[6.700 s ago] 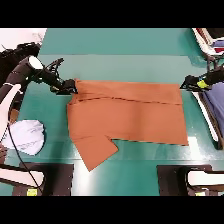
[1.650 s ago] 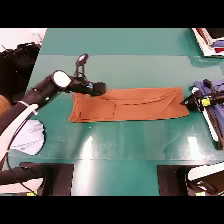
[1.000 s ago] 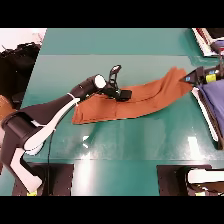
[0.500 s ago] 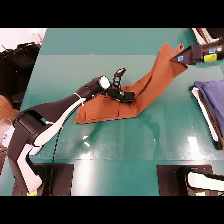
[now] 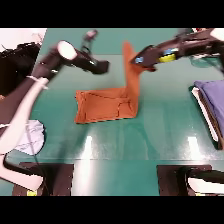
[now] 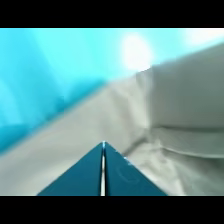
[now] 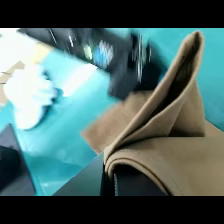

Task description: Fold the shirts.

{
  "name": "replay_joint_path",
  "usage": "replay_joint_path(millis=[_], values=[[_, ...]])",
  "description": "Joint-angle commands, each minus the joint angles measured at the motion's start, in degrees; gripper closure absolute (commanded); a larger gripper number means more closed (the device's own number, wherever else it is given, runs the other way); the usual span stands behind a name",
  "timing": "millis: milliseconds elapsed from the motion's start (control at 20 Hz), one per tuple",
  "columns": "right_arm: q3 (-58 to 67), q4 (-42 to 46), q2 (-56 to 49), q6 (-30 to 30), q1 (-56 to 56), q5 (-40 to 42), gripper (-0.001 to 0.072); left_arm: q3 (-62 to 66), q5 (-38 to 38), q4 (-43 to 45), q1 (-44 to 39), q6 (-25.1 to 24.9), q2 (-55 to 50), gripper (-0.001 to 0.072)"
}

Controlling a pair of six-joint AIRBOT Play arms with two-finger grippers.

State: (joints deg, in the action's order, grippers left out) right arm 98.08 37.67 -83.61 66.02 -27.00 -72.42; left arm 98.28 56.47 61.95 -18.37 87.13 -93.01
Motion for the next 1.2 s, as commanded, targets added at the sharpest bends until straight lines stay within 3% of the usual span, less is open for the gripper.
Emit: replay_joint_path(millis=[0, 100, 150, 250, 450, 700, 800, 1100, 1150], values=[[0.07, -1.03, -5.92, -0.26, -13.38, 12.96, 0.0678, 0.28, 6.4, 7.32, 9.05, -0.15, 10.67, 0.0682], [0.09, -1.09, -10.58, -1.57, -18.88, 17.99, 0.0112, 0.28, 8.9, 9.73, 12.07, -0.15, 15.15, 0.0682], [0.09, -1.03, -12.35, -1.57, -20.37, 18.23, 0.01, 0.28, 9.66, 10.58, 12.96, -0.22, 16.83, 0.0682], [0.07, 2.21, -13.38, -0.72, -20.06, 16.11, 0.0251, 0.28, 10.67, 12.63, 13.53, -0.61, 19.21, 0.0682], [-3.96, 9.03, -9.29, 2.14, -11.21, 7.87, 0.0253, 0.04, 12.87, 12.85, 13.53, -0.59, 19.96, 0.0682], [-24.96, 8.96, -0.33, 2.54, 5.9, 7.32, 0.0239, -0.92, 13.57, 12.55, 13.51, -0.57, 19.93, 0.0682], [-32.15, 8.61, -0.26, 2.56, 11.87, 7.34, 0.0059, -0.92, 13.07, 11.96, 13.33, -0.57, 19.93, 0.0682], [-35.39, -6.4, -11.43, -0.22, 13.27, 6.23, 0.0083, -0.92, 12.11, 10.62, 13.33, -0.57, 19.93, 0.0681], [-33.79, -7.76, -13.53, -0.33, 11.67, 6.4, 0.0147, -0.92, 12.15, 10.51, 13.33, -0.57, 19.91, 0.0682]])
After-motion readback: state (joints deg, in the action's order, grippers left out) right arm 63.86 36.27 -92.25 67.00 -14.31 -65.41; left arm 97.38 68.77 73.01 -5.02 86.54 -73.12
